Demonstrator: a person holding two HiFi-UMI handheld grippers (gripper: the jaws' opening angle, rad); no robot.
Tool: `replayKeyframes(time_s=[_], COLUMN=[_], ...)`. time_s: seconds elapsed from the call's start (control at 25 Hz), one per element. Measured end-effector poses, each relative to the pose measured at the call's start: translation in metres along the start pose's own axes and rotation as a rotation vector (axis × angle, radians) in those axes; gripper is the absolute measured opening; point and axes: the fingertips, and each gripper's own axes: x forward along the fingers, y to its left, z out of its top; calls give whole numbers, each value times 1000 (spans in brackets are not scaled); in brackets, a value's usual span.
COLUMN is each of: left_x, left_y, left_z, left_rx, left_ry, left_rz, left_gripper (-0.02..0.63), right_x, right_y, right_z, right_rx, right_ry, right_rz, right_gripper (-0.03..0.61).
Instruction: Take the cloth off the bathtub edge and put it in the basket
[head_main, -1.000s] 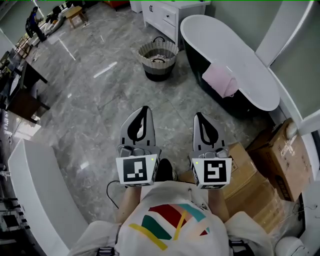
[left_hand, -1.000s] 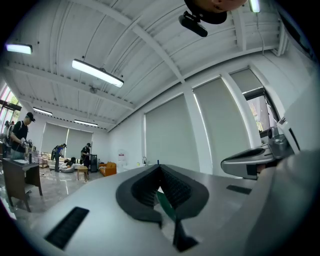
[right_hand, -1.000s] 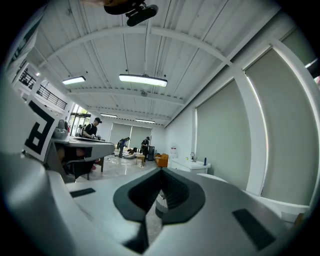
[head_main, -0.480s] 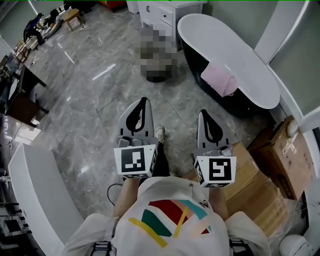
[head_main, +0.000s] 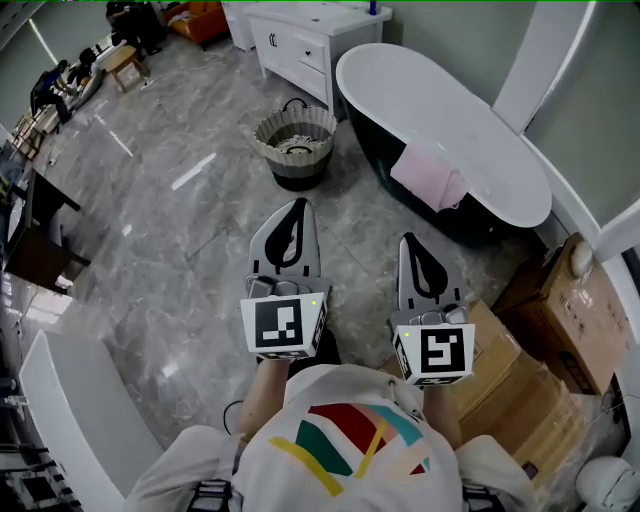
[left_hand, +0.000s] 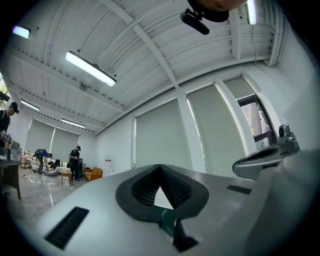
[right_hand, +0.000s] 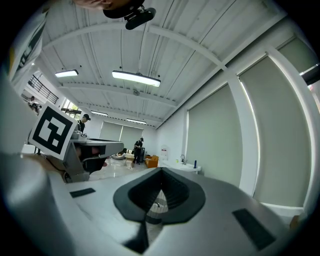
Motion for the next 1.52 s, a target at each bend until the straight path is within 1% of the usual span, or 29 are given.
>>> replayKeyframes(time_s=[0.24, 0.52, 0.64, 0.92, 1.04, 1.2, 1.36, 1.44, 1.52], left_x=[35, 79, 99, 147, 173, 211, 247, 267, 282], left_y=[21, 51, 65, 95, 115, 142, 173, 184, 191], left_z=[-22, -45, -54, -78, -85, -74, -67, -65, -65], left_rx=[-31, -44, -54, -74, -73, -61, -104, -100, -91], left_ry=[30, 52, 62, 72, 78, 36, 37, 37, 37], left_rz=[-4, -4, -11, -37, -48, -70, -69, -76, -87], left_gripper=[18, 18, 17, 18, 18, 18, 18, 18, 18], right_x=[45, 109, 137, 200, 235, 279, 319, 338, 354], right_y=[2, 10, 15, 21, 26, 28, 30, 25, 20], right_z=[-7, -12, -12, -21, -18, -11, 9, 16, 18], right_rx=[-17, -32, -49, -52, -52, -22, -69, -74, -52], right_ry=[23, 39, 46, 62, 51, 86, 69, 71, 88], right_rz=[15, 48, 65, 78, 80, 65, 48, 34, 22], right_gripper=[11, 11, 11, 11, 12, 11, 11, 11, 11])
